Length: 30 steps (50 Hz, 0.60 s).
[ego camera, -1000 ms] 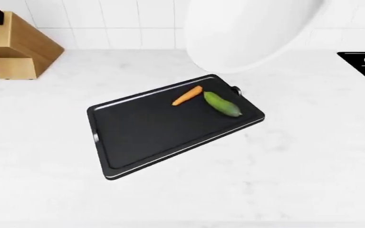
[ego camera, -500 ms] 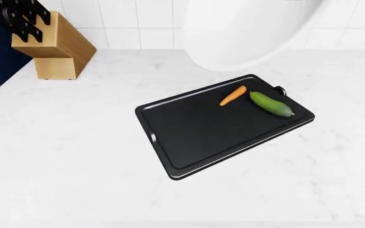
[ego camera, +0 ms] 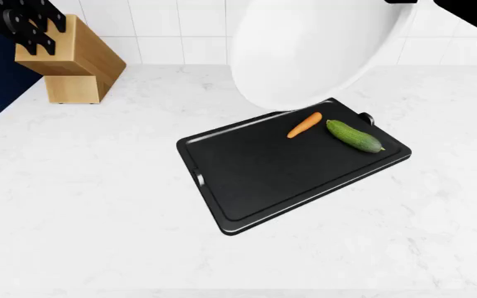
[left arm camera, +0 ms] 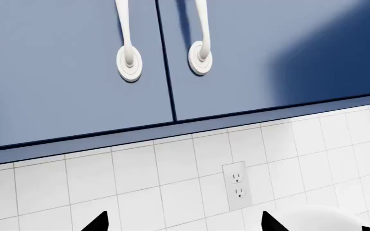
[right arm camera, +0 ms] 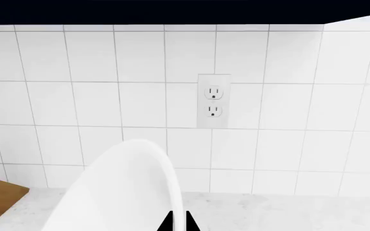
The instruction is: Place the two vegetables and bowl onto the tray for setting up a vegetable dip station.
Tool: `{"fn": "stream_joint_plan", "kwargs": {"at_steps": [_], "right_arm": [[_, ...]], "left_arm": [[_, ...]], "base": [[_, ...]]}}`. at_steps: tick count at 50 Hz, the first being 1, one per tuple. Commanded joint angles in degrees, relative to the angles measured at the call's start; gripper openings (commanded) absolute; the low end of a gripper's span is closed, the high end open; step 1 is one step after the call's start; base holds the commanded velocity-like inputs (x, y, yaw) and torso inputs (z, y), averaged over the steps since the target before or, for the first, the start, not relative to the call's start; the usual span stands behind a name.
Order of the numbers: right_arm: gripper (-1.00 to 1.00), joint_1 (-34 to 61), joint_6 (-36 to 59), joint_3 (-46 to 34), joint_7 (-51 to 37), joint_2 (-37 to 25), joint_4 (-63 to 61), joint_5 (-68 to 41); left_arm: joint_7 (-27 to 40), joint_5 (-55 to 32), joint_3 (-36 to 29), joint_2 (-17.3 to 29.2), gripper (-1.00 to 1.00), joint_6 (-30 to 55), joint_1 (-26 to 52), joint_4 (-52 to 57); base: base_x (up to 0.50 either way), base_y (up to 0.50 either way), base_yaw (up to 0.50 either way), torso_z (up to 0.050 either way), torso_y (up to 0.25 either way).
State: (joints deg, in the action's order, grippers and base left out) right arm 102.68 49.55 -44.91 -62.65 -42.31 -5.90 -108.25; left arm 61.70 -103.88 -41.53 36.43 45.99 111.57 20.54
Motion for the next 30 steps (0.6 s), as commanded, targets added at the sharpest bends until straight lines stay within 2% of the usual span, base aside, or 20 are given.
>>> {"fn": "stream_joint_plan", "kwargs": {"at_steps": [1, 11, 18, 30], "right_arm": [[-1.0, -3.33, -1.35, -1.44, 3.38, 2.29, 2.01, 4.13], [-1.0, -9.0, -4.11, -3.0, 8.1, 3.07, 6.53, 8.2], [-1.0, -8.6, -4.59, -4.4, 11.73, 5.7, 12.77, 11.18], [-1.0, -13.9, -7.94, -4.65, 13.56, 7.02, 16.38, 11.68]], "left_arm": [[0.19, -0.1, 0.12, 0.31, 1.0, 0.14, 0.33, -0.07], [0.41, 0.07, -0.12, 0.07, 1.0, 0.24, 0.34, -0.02], [0.29, 0.24, -0.15, 0.12, 1.0, 0.27, 0.27, -0.18], [0.4, 0.16, -0.26, -0.03, 1.0, 0.27, 0.2, -0.17]], "base": [[0.0, 0.0, 0.0, 0.0, 0.0], [0.0, 0.0, 0.0, 0.0, 0.0], [0.0, 0.0, 0.0, 0.0, 0.001], [0.0, 0.0, 0.0, 0.0, 0.0]]}}
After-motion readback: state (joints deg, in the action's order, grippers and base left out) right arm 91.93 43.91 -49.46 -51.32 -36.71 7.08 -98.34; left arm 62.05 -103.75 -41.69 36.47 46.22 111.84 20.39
